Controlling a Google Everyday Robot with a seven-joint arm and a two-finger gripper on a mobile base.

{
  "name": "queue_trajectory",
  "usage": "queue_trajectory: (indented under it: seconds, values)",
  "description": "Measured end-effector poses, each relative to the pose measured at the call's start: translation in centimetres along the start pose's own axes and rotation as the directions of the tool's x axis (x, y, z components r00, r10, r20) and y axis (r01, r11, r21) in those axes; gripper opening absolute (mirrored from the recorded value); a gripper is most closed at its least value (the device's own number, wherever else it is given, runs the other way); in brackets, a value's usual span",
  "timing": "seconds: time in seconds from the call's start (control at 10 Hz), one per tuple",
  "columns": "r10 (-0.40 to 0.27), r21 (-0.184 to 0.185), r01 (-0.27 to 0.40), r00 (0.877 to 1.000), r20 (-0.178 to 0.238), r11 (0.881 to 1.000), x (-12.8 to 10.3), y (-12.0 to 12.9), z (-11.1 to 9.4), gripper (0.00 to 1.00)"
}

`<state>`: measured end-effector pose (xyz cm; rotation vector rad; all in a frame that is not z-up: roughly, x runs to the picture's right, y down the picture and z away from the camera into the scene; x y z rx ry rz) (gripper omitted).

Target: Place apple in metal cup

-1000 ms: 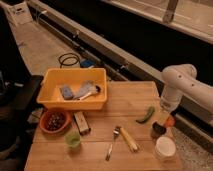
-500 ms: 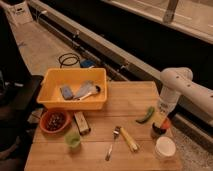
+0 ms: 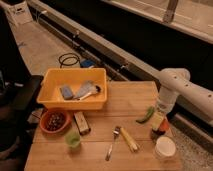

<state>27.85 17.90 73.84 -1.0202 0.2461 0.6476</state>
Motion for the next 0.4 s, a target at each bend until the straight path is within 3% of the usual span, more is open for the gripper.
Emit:
queue_trajectory:
  seconds: [0.4]
  values:
    - [0.003, 0.032, -0.002, 1.0, -0.013, 0.999, 0.2, 0.3, -1.2, 0.74]
